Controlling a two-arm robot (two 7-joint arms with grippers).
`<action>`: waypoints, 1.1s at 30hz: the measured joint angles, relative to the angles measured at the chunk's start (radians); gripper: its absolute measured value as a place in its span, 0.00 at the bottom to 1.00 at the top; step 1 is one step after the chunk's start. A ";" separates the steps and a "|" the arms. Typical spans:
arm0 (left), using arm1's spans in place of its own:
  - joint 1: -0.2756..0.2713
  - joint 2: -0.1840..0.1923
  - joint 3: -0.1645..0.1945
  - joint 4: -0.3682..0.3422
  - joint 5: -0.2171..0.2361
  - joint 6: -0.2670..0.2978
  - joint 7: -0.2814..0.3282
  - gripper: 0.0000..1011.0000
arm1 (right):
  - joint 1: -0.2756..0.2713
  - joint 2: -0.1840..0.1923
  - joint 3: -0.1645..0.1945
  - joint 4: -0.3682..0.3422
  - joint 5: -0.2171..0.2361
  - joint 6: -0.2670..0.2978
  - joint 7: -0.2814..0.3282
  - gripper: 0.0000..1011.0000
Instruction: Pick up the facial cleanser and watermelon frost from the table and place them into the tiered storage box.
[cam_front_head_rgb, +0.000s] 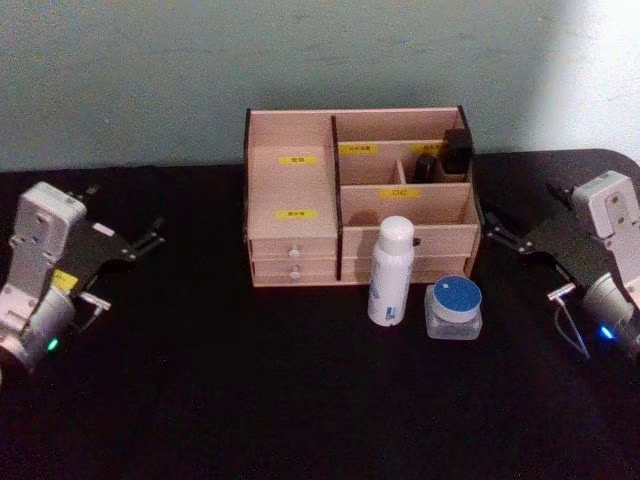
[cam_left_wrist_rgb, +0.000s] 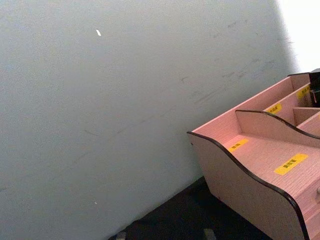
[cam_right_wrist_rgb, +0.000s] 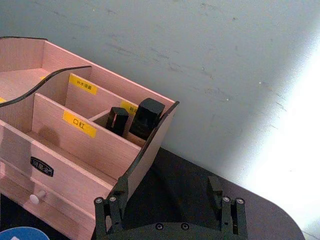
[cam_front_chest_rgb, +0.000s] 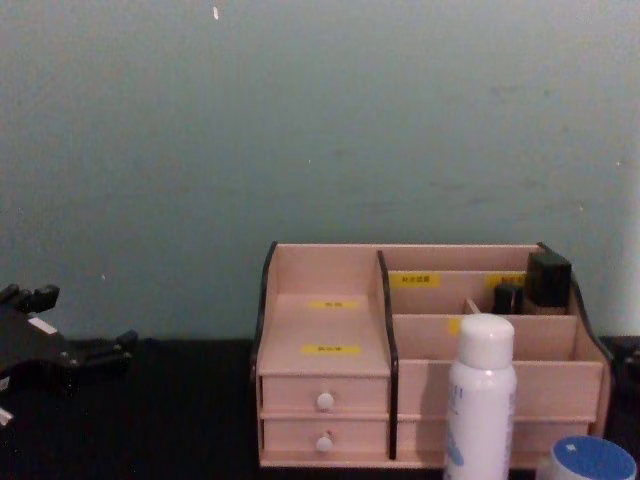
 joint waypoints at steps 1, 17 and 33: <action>0.000 0.000 0.000 0.000 0.000 0.000 0.000 0.99 | 0.000 0.000 0.000 0.000 0.000 0.000 0.000 0.99; 0.000 0.000 0.000 0.000 0.000 0.000 0.000 0.99 | -0.067 0.018 0.083 -0.091 0.046 -0.028 0.064 0.99; 0.000 0.000 0.000 0.000 0.000 0.000 0.000 0.99 | -0.203 0.095 0.120 -0.276 0.125 -0.049 0.245 0.99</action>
